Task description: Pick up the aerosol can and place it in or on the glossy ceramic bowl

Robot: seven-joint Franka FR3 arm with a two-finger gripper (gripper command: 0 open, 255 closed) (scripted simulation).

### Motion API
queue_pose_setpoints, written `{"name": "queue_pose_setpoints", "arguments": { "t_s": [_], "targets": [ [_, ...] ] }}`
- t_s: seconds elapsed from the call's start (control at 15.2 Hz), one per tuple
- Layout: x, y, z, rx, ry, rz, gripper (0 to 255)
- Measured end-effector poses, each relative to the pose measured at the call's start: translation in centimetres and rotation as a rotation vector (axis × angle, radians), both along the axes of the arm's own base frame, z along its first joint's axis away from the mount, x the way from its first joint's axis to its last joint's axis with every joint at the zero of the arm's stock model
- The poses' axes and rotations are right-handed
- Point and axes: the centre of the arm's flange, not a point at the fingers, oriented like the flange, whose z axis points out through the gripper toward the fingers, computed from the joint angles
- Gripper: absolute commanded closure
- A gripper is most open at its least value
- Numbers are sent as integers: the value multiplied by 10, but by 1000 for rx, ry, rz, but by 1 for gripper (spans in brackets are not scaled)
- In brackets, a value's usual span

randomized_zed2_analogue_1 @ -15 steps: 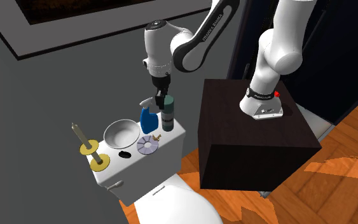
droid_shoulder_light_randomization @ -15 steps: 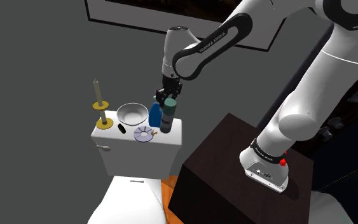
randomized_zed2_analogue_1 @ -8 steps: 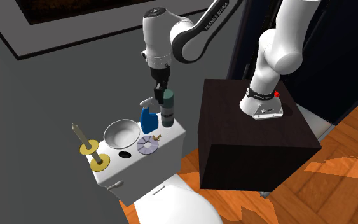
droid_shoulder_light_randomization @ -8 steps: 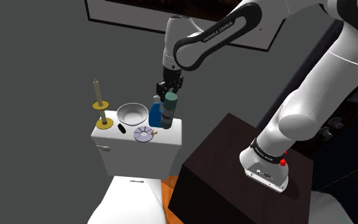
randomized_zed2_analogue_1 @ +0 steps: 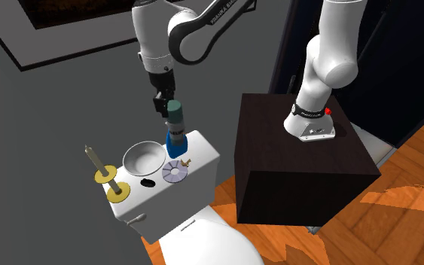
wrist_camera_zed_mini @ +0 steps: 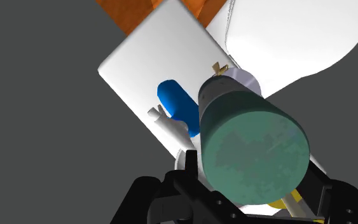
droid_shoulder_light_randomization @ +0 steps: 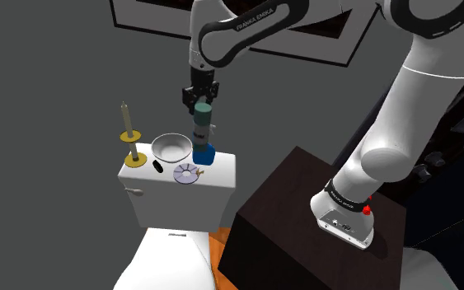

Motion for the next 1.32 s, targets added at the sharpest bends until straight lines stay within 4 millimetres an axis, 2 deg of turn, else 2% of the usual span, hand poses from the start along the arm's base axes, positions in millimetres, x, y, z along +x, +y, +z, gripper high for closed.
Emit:
{"name": "queue_pose_setpoints", "arguments": {
  "t_s": [0.33, 0.73, 0.92, 1.25, 1.32],
  "targets": [
    [59, 2, 20, 0, 1, 0, 255],
    [140, 9, 50, 0, 0, 1, 255],
    [152, 20, 50, -16, 69, -47, 255],
    [163, 27, 44, 7, -10, -104, 255],
    [164, 28, 37, 6, -13, -80, 255]
  ]
}}
